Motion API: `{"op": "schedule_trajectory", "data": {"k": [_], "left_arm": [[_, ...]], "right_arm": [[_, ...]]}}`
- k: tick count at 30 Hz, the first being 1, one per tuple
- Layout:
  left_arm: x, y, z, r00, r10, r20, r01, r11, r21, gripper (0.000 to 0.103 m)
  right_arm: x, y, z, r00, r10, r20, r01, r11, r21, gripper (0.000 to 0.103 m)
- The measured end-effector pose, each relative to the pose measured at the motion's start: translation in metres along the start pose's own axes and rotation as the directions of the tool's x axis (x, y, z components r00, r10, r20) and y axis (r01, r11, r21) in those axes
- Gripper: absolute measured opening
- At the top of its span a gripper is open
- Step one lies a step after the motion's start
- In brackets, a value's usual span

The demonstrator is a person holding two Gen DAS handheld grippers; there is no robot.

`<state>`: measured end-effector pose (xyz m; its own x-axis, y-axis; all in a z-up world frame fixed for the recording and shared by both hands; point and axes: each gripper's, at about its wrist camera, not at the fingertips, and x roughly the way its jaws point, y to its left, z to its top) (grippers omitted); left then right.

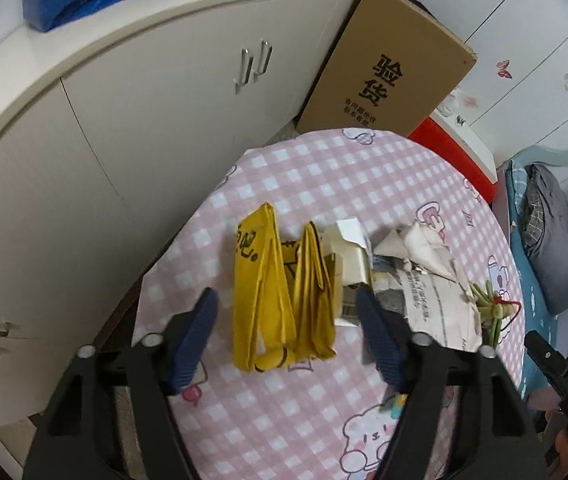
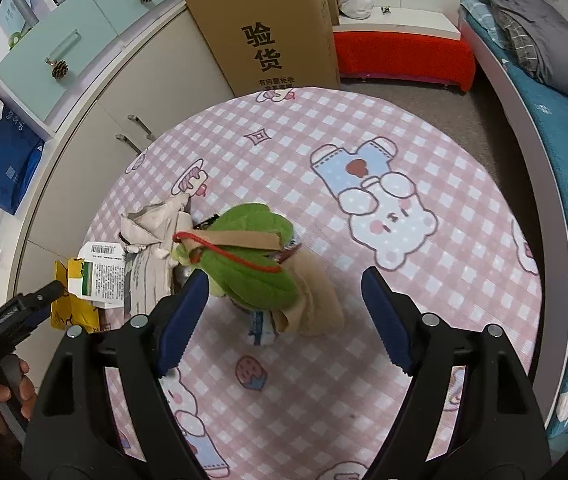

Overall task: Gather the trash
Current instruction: 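Grasp the yellow bag with the left gripper while the right grasps the green leaf bundle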

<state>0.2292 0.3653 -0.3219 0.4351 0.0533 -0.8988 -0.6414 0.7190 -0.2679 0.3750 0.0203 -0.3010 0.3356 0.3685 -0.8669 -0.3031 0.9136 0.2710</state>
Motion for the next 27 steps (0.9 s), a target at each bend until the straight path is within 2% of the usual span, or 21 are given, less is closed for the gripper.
{"op": "schedule_trajectory", "data": {"k": [1,3,5,7,14,18,19,20,21,22,24,27], "left_arm": [[0.003,0.002,0.001,1.000,0.000,-0.006,0.000,1.000,-0.011,0.057],[0.004,0.008,0.003,1.000,-0.022,-0.009,0.021,0.999,-0.042,0.052],[0.008,0.011,0.004,0.999,-0.031,-0.022,0.030,0.998,-0.054,0.028],[0.006,0.010,0.006,1.000,-0.005,-0.009,0.005,0.999,-0.037,0.019],[-0.037,0.005,0.013,0.994,-0.006,0.109,0.007,1.000,-0.014,0.015],[-0.051,-0.007,0.015,0.992,-0.034,0.120,0.032,0.999,0.021,0.015],[-0.053,-0.013,0.014,0.992,-0.047,0.116,0.043,0.999,0.034,0.015],[-0.053,-0.019,0.014,0.992,-0.056,0.112,0.051,0.998,0.043,0.015],[-0.054,-0.025,0.012,0.992,-0.065,0.106,0.060,0.997,0.055,0.015],[-0.055,-0.033,0.011,0.992,-0.080,0.101,0.073,0.995,0.074,0.015],[-0.059,-0.049,0.006,0.990,-0.106,0.090,0.096,0.989,0.109,0.015],[-0.066,-0.069,-0.001,0.987,-0.135,0.082,0.121,0.980,0.158,0.015]], "right_arm": [[0.001,0.003,0.002,1.000,0.008,0.003,-0.008,1.000,-0.002,0.078],[0.002,0.009,0.005,1.000,0.014,0.004,-0.014,1.000,-0.015,0.078],[0.006,0.014,0.007,1.000,0.005,0.004,-0.005,0.999,-0.035,0.078],[0.010,0.017,0.009,1.000,-0.010,0.001,0.010,0.999,-0.049,0.078],[0.036,0.029,0.019,0.999,0.011,-0.033,-0.014,0.996,-0.090,0.079],[0.052,0.036,0.024,0.996,0.051,-0.078,-0.059,0.993,-0.098,0.077],[0.056,0.038,0.025,0.993,0.066,-0.102,-0.077,0.992,-0.101,0.070],[0.059,0.041,0.024,0.989,0.082,-0.124,-0.096,0.989,-0.110,0.045],[0.061,0.042,0.024,0.986,0.091,-0.140,-0.107,0.988,-0.113,0.026],[0.063,0.043,0.023,0.982,0.098,-0.161,-0.117,0.987,-0.113,0.024],[0.058,0.041,0.022,0.977,0.129,-0.168,-0.148,0.984,-0.100,0.009],[0.032,0.038,0.025,0.978,0.167,-0.123,-0.178,0.980,-0.087,0.006]]}}
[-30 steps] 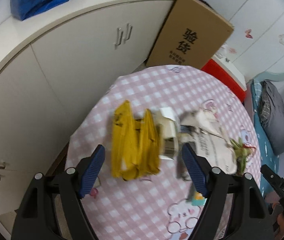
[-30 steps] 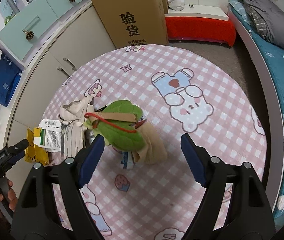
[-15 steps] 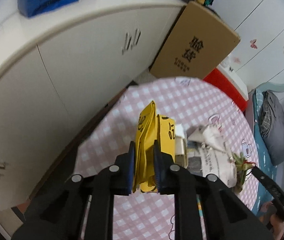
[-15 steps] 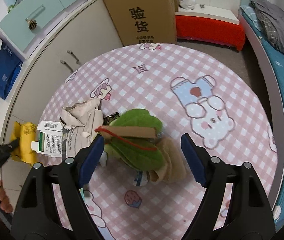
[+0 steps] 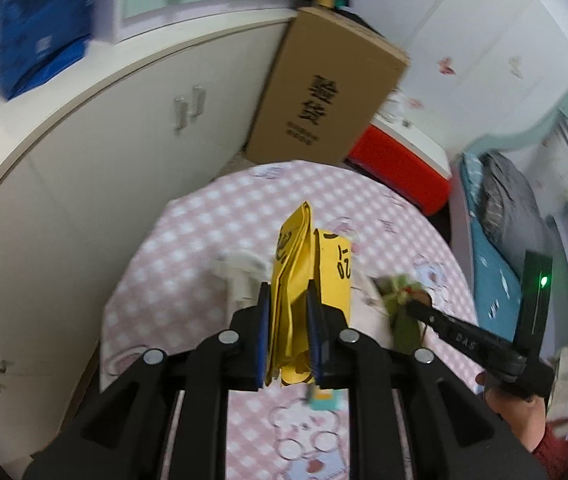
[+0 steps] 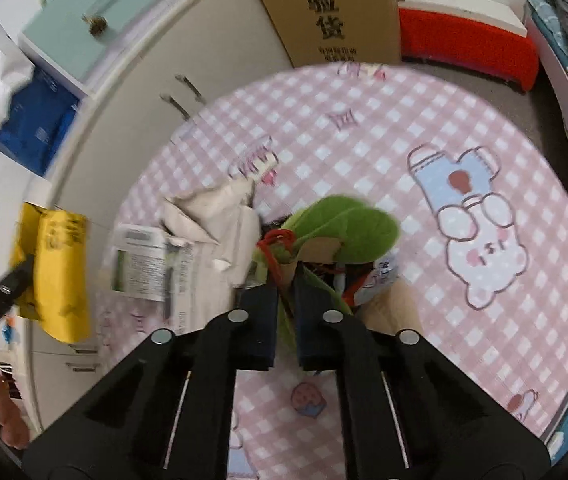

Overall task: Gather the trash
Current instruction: 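Grasp the yellow bag with the left gripper while the right grasps the green leaf bundle, then carry both items to the blue bucket and open both grippers over it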

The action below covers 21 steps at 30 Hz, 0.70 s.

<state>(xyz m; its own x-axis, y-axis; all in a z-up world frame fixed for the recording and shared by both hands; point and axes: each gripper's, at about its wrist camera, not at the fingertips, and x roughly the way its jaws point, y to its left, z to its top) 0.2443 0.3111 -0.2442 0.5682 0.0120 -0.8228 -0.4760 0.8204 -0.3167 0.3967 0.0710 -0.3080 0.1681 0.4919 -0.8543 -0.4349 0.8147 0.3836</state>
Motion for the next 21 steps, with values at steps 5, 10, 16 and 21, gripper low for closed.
{"op": "schedule_trajectory", "data": {"k": [5,10,16,21], "left_arm": [[-0.015,-0.037,-0.005,0.999,-0.045,0.009,0.044,0.997,0.055,0.015],[-0.034,-0.074,-0.006,0.997,-0.071,0.024,0.068,0.993,0.098,0.015],[-0.051,-0.139,-0.015,0.995,-0.095,0.038,0.087,0.980,0.177,0.015],[-0.052,-0.202,-0.036,0.993,-0.118,0.030,0.108,0.967,0.231,0.016]], "right_arm": [[-0.051,-0.003,0.002,0.996,0.046,0.081,-0.048,0.999,0.023,0.005],[-0.110,-0.011,0.002,0.982,0.081,0.173,-0.087,0.996,0.027,0.005],[-0.170,-0.044,-0.001,0.965,0.109,0.239,-0.119,0.993,0.025,0.005],[-0.208,-0.087,-0.007,0.961,0.105,0.257,-0.112,0.994,0.014,0.005]]}}
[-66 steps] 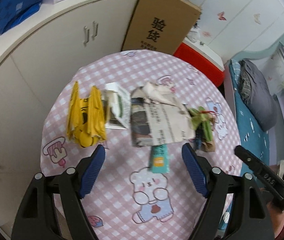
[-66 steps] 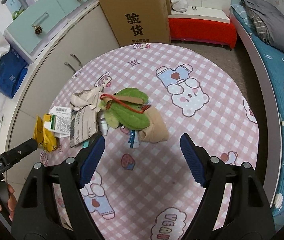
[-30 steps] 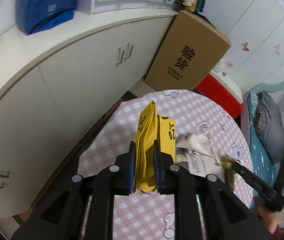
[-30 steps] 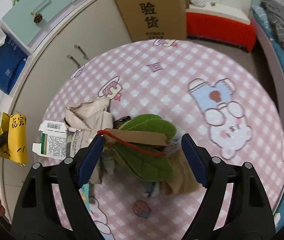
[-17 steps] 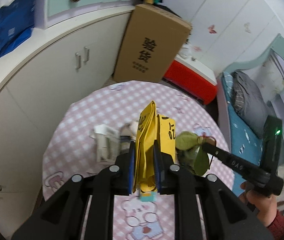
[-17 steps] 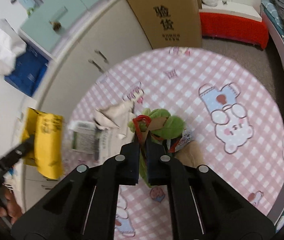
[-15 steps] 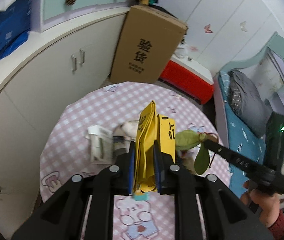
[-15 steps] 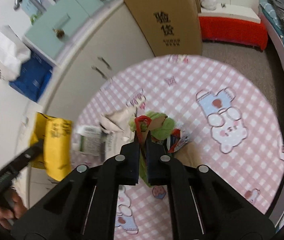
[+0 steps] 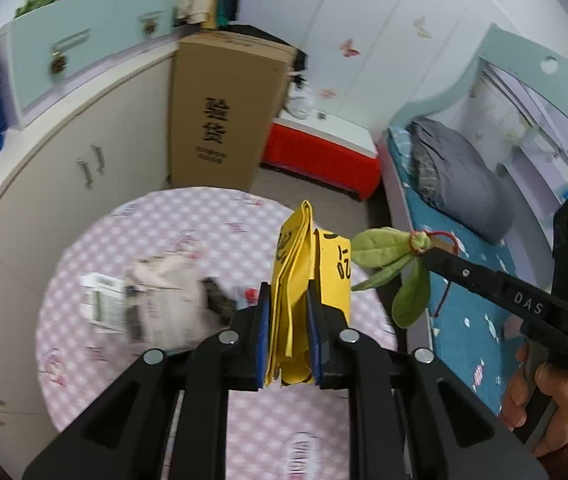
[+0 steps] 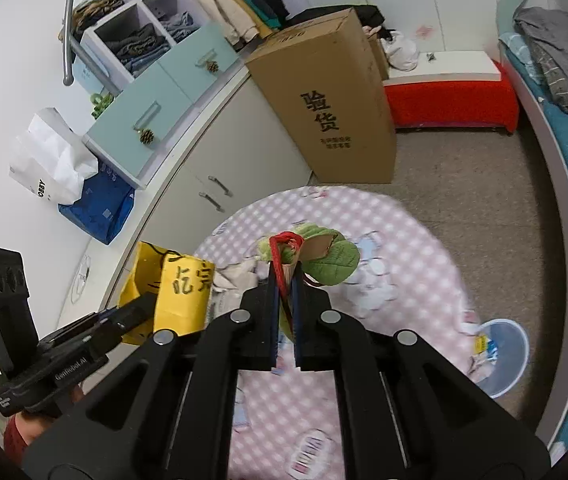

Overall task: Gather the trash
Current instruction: 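Carry both items to the blue bucket and open both grippers over it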

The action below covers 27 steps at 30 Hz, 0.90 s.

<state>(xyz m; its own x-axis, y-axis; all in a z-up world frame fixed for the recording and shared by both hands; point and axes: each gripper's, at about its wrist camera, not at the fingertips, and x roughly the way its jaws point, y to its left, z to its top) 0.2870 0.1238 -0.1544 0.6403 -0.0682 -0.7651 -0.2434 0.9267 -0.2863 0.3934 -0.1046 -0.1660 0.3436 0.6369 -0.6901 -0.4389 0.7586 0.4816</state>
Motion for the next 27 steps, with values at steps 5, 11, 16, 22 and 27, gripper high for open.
{"op": "schedule_trajectory", "data": {"k": [5,11,16,22,27], "left_arm": [[0.026,-0.079,-0.014,0.998,-0.043,-0.038,0.043,0.999,0.014,0.016],[0.068,-0.160,-0.032,0.990,-0.090,-0.105,0.091,0.996,0.003,0.016],[0.110,-0.215,-0.056,0.978,-0.097,-0.183,0.101,0.995,0.011,0.016],[0.146,-0.255,-0.076,0.962,-0.063,-0.266,0.082,0.995,0.059,0.016],[0.170,-0.274,-0.086,0.947,-0.031,-0.319,0.066,0.993,0.098,0.016]], "right_arm": [[-0.045,-0.061,-0.001,1.000,-0.002,0.007,0.002,1.000,0.012,0.005],[-0.089,-0.142,-0.014,0.998,-0.062,-0.018,0.062,0.998,0.021,0.005],[-0.102,-0.208,-0.035,0.988,-0.128,-0.084,0.132,0.990,0.042,0.005],[-0.105,-0.265,-0.056,0.972,-0.181,-0.147,0.195,0.977,0.084,0.005],[-0.101,-0.297,-0.068,0.965,-0.184,-0.186,0.208,0.971,0.120,0.006]]}}
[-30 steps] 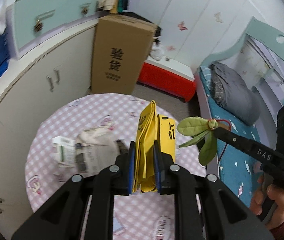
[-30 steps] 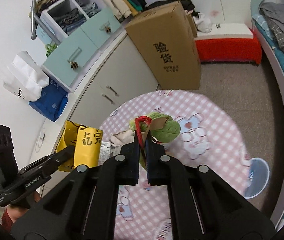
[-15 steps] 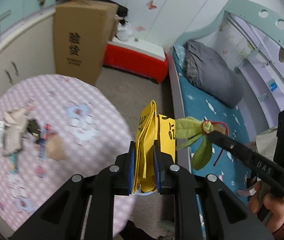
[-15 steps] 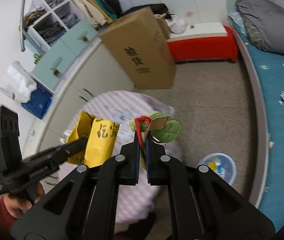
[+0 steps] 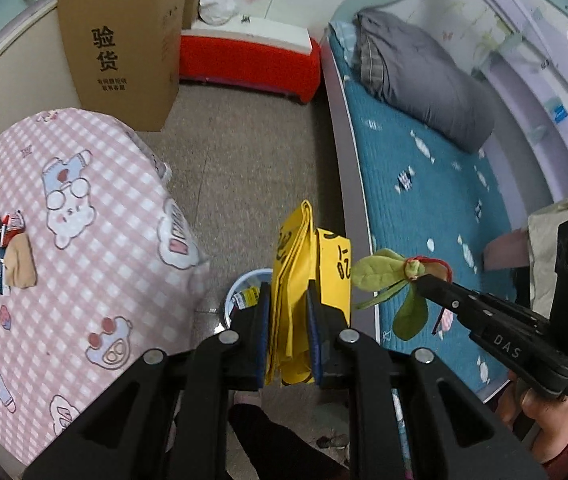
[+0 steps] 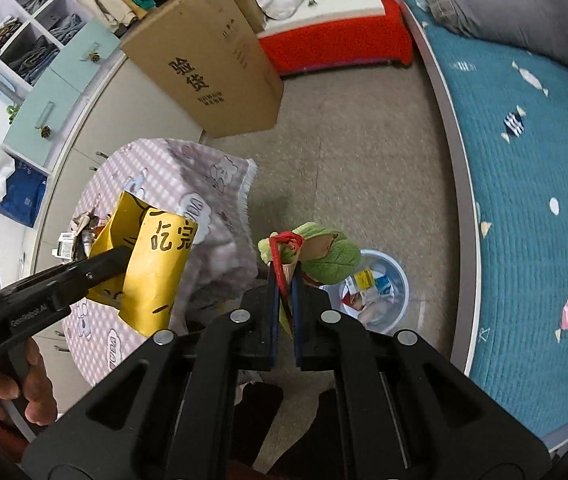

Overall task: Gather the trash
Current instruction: 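Carry both items to the blue bucket and open both grippers over it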

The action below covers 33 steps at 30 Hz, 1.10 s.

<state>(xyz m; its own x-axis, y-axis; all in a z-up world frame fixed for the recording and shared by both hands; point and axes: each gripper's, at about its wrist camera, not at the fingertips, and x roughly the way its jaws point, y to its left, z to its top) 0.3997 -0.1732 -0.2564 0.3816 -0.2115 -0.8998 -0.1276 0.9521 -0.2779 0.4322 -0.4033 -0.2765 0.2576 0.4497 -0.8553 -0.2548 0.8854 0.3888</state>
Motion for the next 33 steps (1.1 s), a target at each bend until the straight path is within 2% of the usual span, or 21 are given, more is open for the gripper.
{"op": "schedule_trajectory", "data": {"k": [2,4,6,16,22,24,27,28,29,31,33], "left_arm": [[0.007,-0.005,0.000,1.000,0.008,-0.014,-0.008,1.000,0.016,0.016],[0.012,-0.010,0.002,0.999,0.013,-0.031,-0.013,1.000,0.028,0.016],[0.018,-0.014,0.002,0.999,0.017,-0.046,-0.016,0.999,0.040,0.016],[0.034,-0.041,0.006,0.997,0.021,-0.078,-0.014,0.995,0.097,0.018],[0.039,-0.064,0.010,0.996,0.014,-0.085,-0.002,0.989,0.147,0.021],[0.039,-0.070,0.012,0.996,0.007,-0.084,0.007,0.987,0.161,0.023],[0.039,-0.079,0.014,0.997,-0.019,-0.080,0.033,0.984,0.175,0.031],[0.038,-0.081,0.015,0.997,-0.024,-0.079,0.038,0.983,0.180,0.039],[0.038,-0.083,0.016,0.997,-0.027,-0.077,0.041,0.983,0.182,0.053],[0.035,-0.085,0.017,0.998,-0.025,-0.060,0.035,0.983,0.179,0.067],[0.033,-0.085,0.017,0.998,-0.036,-0.054,0.045,0.983,0.175,0.067]], "right_arm": [[0.004,-0.006,-0.001,1.000,0.006,-0.002,-0.006,1.000,0.016,0.009],[0.009,-0.011,0.001,1.000,-0.004,-0.017,0.004,1.000,0.025,0.018],[0.011,-0.015,0.001,1.000,-0.021,-0.016,0.021,0.999,0.037,0.053],[-0.013,-0.031,-0.001,0.998,-0.034,0.045,0.032,0.998,0.061,0.058],[-0.037,-0.038,0.001,0.991,-0.053,0.124,0.043,0.996,0.083,0.062],[-0.046,-0.040,0.002,0.986,-0.059,0.155,0.044,0.994,0.096,0.066],[-0.057,-0.044,0.002,0.980,-0.060,0.191,0.038,0.992,0.117,0.067],[-0.060,-0.045,0.002,0.977,-0.066,0.202,0.041,0.992,0.123,0.067],[-0.061,-0.046,0.002,0.976,-0.066,0.206,0.040,0.991,0.127,0.067],[-0.062,-0.048,0.002,0.976,-0.066,0.208,0.038,0.990,0.137,0.068],[-0.059,-0.048,0.000,0.978,-0.065,0.197,0.037,0.990,0.140,0.068]]}}
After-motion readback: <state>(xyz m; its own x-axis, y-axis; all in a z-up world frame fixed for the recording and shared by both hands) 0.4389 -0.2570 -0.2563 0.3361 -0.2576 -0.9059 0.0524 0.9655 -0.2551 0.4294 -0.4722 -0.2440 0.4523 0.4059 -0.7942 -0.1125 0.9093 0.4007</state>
